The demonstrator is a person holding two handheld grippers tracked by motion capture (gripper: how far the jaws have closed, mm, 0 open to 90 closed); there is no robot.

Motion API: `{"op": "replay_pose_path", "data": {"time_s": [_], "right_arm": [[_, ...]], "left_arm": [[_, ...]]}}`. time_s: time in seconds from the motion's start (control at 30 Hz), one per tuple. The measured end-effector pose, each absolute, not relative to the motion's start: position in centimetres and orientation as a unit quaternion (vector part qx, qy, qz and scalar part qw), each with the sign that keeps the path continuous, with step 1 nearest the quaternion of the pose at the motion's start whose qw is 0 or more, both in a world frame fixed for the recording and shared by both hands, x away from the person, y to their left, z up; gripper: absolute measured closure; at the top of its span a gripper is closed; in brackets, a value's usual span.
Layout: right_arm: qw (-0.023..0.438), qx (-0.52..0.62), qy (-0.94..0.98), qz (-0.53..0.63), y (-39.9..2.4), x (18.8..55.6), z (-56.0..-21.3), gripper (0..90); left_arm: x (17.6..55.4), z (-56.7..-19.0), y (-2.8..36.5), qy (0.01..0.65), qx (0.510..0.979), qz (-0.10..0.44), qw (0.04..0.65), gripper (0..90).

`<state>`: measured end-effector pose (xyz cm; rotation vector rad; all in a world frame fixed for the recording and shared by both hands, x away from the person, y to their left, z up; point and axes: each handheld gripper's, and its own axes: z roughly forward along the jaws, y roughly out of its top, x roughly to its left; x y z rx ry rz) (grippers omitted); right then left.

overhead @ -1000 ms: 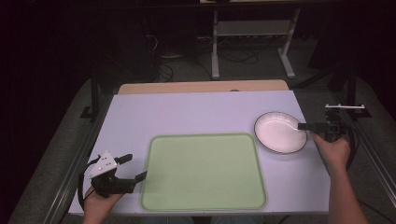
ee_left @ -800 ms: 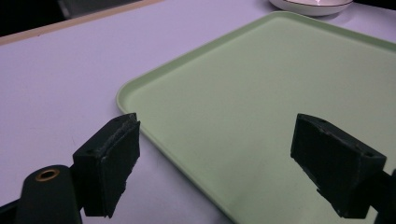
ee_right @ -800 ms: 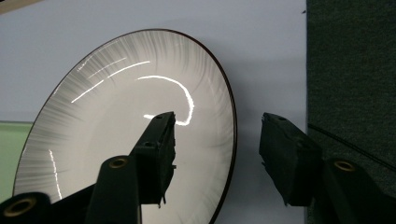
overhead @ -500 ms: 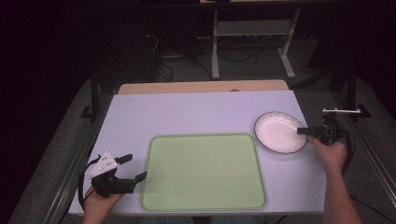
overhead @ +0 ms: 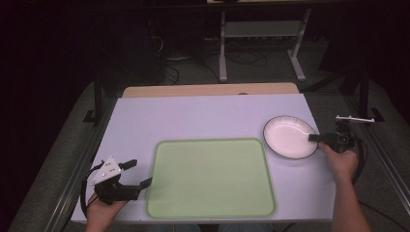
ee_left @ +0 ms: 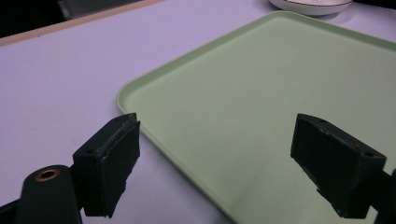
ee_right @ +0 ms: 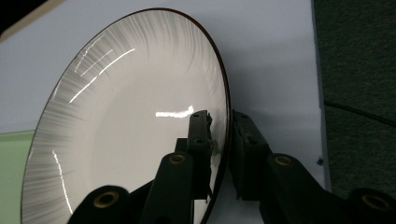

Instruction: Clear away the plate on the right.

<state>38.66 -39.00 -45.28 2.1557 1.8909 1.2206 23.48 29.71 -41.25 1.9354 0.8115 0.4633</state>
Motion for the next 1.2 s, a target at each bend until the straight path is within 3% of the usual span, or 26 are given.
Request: {"op": "replay_pose_path", "data": {"time_s": [0.3, 1.2], "right_arm": [[-0.022, 0.710, 0.556, 0.432, -39.73, 38.28, -46.12, 81.8], [-0.033, 0.736, 0.495, 0.461, -39.72, 37.80, -45.47, 82.5]], "left_arm": [[23.48, -41.23, 29.75, 0.332, 0.792, 0.189, 0.477, 15.4], [23.42, -41.11, 29.94, 0.334, 0.789, 0.191, 0.479, 15.3]]}}
